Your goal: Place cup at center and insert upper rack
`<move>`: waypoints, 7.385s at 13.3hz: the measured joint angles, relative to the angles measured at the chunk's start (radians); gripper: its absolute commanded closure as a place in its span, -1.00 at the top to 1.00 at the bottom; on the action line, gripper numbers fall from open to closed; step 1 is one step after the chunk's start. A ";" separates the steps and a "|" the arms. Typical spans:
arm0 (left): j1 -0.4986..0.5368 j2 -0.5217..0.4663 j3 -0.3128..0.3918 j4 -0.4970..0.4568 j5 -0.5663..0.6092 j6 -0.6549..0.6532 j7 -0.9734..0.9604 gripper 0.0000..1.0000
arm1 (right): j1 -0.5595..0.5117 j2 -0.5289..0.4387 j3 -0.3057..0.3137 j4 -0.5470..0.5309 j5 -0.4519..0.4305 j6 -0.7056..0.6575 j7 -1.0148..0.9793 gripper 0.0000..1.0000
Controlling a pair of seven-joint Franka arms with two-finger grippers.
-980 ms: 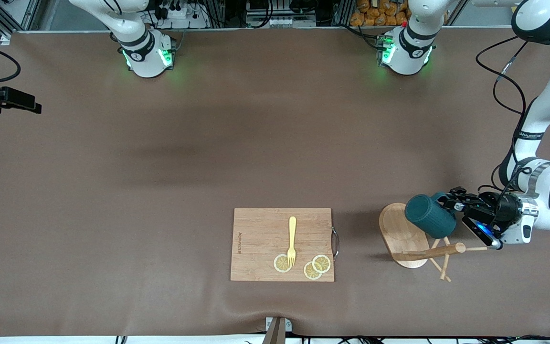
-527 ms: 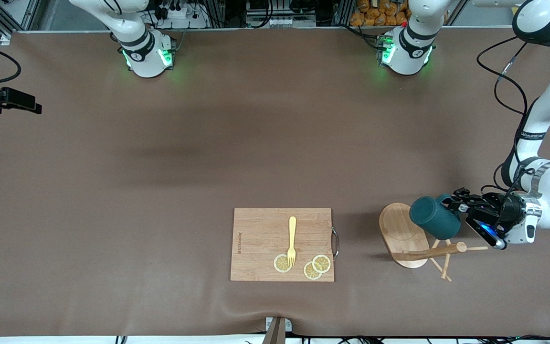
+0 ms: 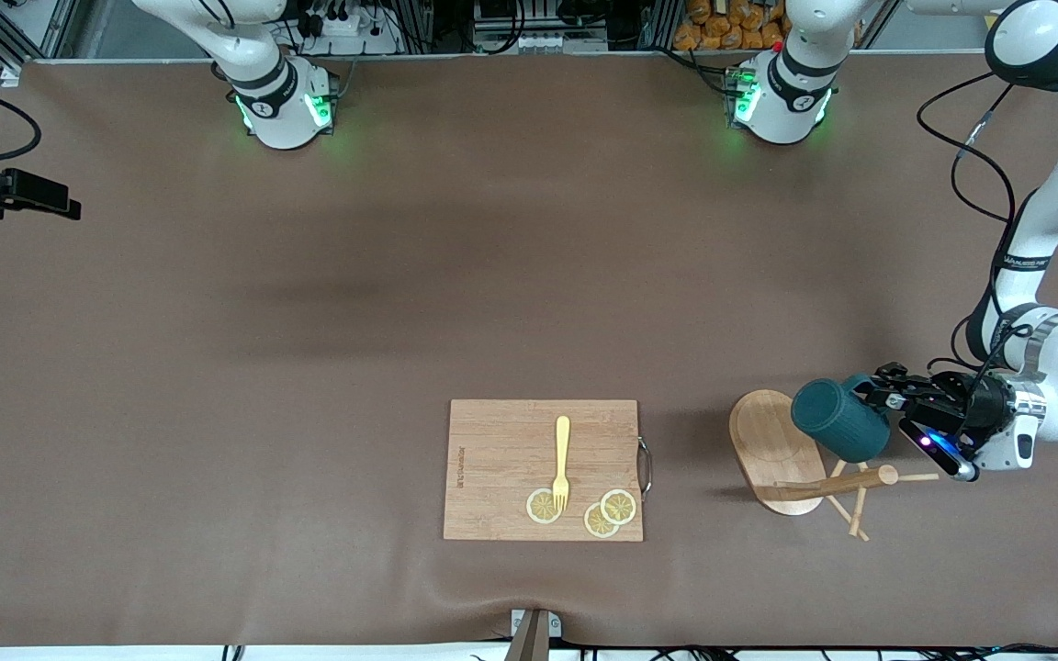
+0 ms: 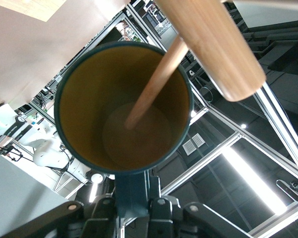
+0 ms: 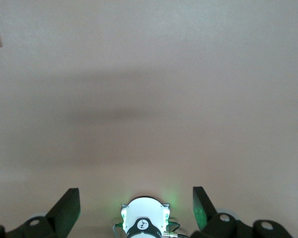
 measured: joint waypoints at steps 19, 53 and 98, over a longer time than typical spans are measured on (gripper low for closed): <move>-0.041 0.004 0.024 0.030 0.000 0.047 0.000 -0.16 | 0.000 0.000 0.000 0.000 0.000 0.001 0.000 1.00; -0.036 -0.494 0.004 0.090 0.371 0.027 -0.149 1.00 | -0.001 0.001 -0.001 -0.002 0.000 0.005 0.000 1.00; -0.756 -1.089 0.561 -0.321 1.207 0.218 0.071 1.00 | -0.002 -0.002 -0.002 0.005 0.002 0.000 -0.007 1.00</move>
